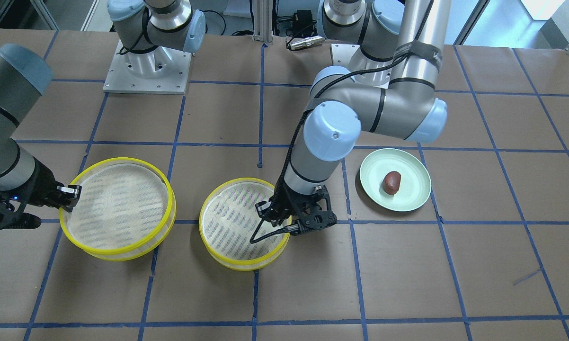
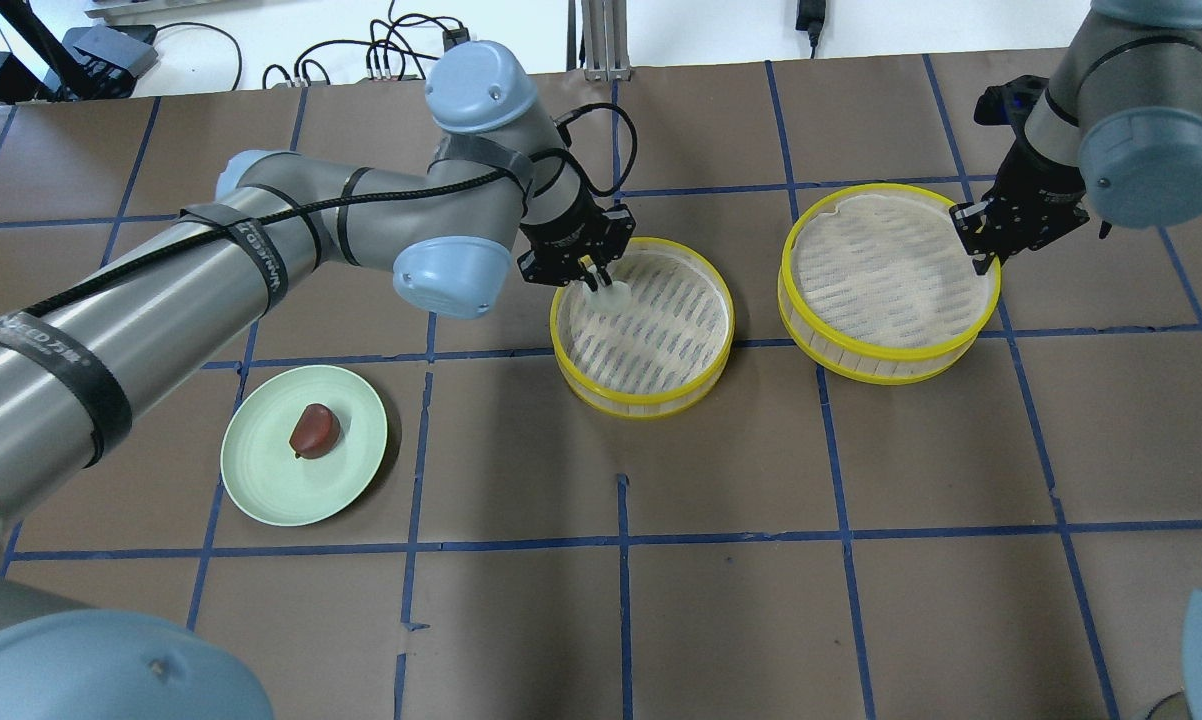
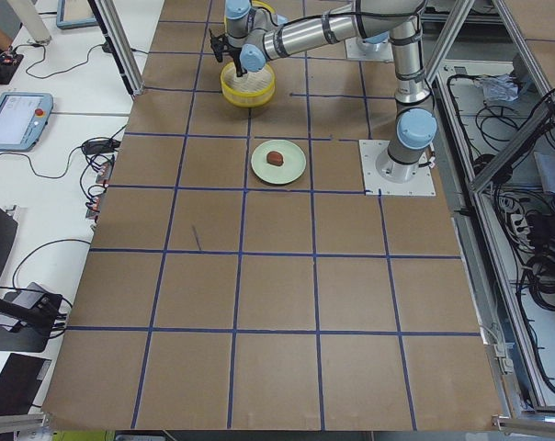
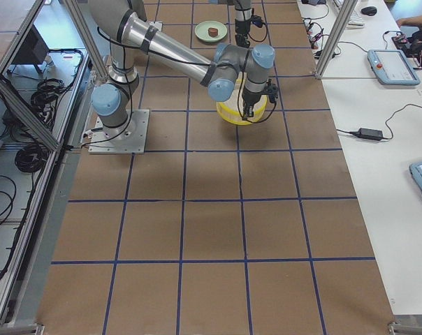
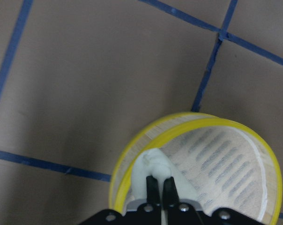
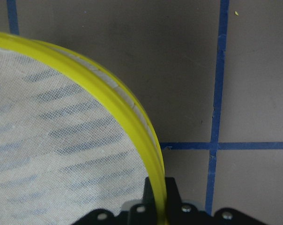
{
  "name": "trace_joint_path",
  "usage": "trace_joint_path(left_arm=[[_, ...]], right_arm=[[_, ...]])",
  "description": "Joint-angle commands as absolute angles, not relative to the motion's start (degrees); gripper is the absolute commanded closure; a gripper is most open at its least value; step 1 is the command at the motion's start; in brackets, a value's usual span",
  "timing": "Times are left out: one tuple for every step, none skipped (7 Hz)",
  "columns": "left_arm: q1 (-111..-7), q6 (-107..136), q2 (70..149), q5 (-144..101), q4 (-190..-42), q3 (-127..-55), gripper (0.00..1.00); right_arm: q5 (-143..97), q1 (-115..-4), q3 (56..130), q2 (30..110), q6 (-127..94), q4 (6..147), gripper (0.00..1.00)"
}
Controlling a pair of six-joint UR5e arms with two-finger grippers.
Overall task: Place buns in different layers of steamer
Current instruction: 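Carry white bun into lower steamer tier and release with left gripper, then set top tier back onto lower tier with right gripper while left gripper reaches brown bun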
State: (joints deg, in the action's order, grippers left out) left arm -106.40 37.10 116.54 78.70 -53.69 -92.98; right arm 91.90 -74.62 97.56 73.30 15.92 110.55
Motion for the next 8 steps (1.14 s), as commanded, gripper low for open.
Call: trace_joint_path(left_arm=[[-107.3, 35.4, 115.8, 80.1, -53.3, -92.7, 0.00], [-107.1, 28.2, 115.1, 85.3, -53.3, -92.5, 0.00], [-104.6, 17.4, 114.2, 93.2, -53.4, -93.9, 0.00], [-97.9, 5.1, 111.1, 96.1, -56.1, -96.8, 0.00], [-91.6, -3.3, 105.8, 96.3, -56.8, -104.5, 0.00], [-85.8, -9.7, 101.4, 96.2, -56.4, -113.7, 0.00], [-80.3, -14.5, 99.4, 96.2, -56.4, -120.3, 0.00], [-77.5, -16.1, 99.3, 96.3, -56.4, -122.3, 0.00]], right_arm=[[91.8, -74.6, 97.6, 73.4, 15.5, 110.4, 0.96], [92.4, -74.8, 96.3, 74.1, 15.3, 110.2, 0.95], [91.9, -75.3, 94.8, 74.3, 15.1, 109.4, 0.95], [89.8, -76.5, 94.6, 74.4, 11.9, 107.7, 0.95], [88.4, -80.0, 94.6, 74.5, 5.4, 106.9, 0.94], [88.2, -85.8, 94.4, 74.5, -3.9, 107.2, 0.94], [88.4, -91.5, 94.3, 74.4, -13.1, 107.9, 0.94], [88.3, -96.1, 94.3, 73.8, -19.7, 109.4, 0.94]])
